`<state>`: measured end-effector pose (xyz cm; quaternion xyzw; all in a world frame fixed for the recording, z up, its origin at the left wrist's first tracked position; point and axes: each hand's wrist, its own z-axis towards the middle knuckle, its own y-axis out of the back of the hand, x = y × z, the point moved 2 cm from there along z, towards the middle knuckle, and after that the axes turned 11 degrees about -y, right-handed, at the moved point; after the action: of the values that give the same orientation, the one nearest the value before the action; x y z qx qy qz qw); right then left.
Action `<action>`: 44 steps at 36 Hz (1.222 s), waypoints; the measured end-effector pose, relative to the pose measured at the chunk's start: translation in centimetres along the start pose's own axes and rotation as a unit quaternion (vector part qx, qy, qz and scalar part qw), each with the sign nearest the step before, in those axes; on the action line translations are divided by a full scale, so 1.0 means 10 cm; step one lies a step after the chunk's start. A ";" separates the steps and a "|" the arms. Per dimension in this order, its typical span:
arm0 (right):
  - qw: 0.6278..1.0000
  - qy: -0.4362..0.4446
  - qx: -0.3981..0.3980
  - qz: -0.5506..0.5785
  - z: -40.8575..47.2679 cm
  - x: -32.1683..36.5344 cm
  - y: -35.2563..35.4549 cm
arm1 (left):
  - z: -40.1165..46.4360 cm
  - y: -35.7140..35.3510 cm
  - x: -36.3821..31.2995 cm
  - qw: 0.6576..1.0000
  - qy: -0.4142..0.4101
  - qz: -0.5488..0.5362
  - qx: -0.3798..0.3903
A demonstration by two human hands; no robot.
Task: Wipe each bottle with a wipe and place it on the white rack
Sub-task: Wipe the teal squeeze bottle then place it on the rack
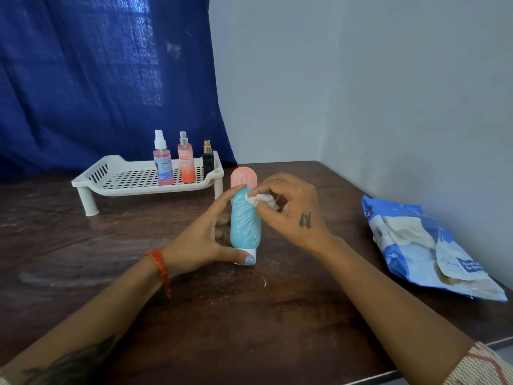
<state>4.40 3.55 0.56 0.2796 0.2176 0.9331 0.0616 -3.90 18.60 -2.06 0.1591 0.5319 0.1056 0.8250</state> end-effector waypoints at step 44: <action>0.999 0.038 -0.030 -0.021 -0.01 0.07 -0.01 | 0.00 -0.01 -0.07 1.000 0.000 0.003 -0.006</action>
<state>3.79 3.72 0.77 0.2372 0.1976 0.9476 0.0816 -4.17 18.26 -1.56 0.1558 0.5308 0.1114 0.8256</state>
